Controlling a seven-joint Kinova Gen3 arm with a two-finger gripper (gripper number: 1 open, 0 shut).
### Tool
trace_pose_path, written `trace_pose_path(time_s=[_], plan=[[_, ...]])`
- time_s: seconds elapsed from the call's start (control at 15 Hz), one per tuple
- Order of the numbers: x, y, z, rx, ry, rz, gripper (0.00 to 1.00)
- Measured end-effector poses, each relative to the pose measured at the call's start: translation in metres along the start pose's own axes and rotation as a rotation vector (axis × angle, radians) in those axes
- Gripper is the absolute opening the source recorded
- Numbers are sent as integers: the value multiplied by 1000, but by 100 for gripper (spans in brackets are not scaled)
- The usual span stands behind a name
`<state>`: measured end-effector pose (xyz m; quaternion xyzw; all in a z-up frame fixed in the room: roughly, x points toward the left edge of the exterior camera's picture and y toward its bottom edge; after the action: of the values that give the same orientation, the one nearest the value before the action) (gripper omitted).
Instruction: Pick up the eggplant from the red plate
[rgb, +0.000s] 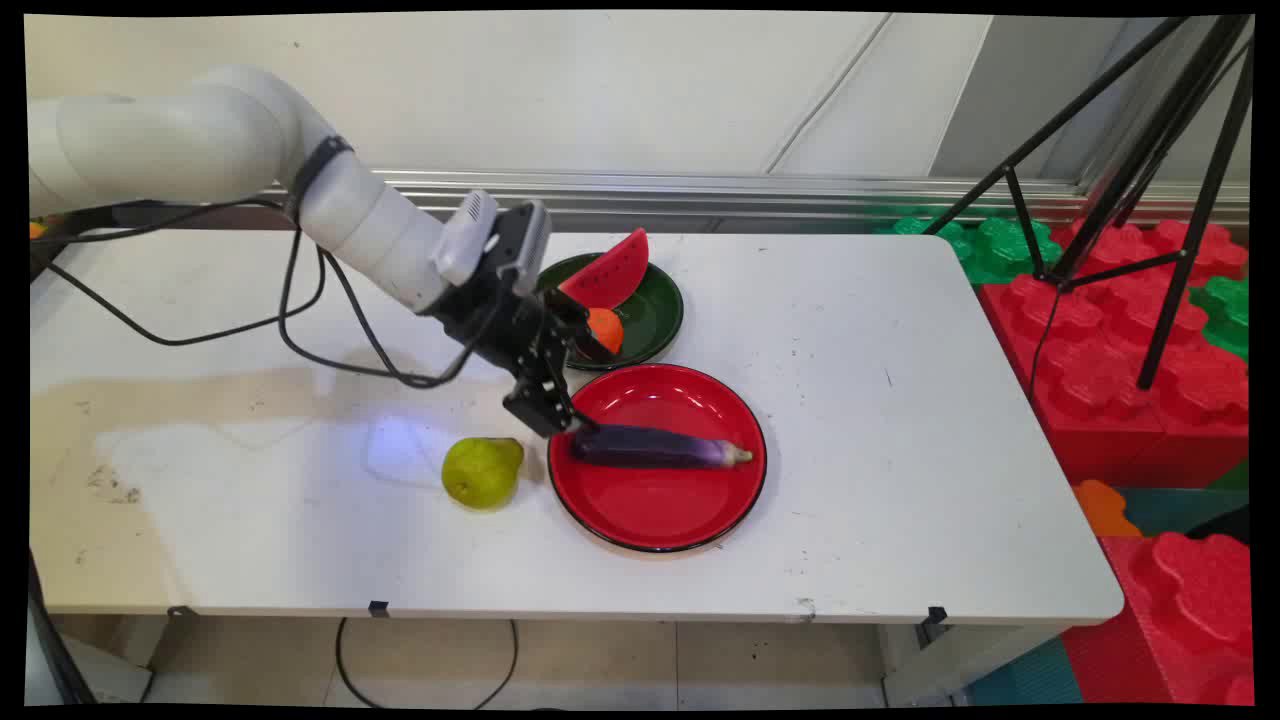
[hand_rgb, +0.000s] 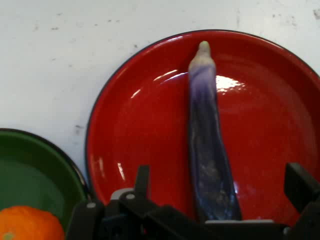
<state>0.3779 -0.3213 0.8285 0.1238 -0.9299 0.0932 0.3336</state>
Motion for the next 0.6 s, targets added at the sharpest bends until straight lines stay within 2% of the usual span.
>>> trace_pose_path(time_s=[0.27, 0.6], plan=[[0, 10, 24, -14, -20, -14, 100], [-3, 11, 53, -12, -51, -34, 100]])
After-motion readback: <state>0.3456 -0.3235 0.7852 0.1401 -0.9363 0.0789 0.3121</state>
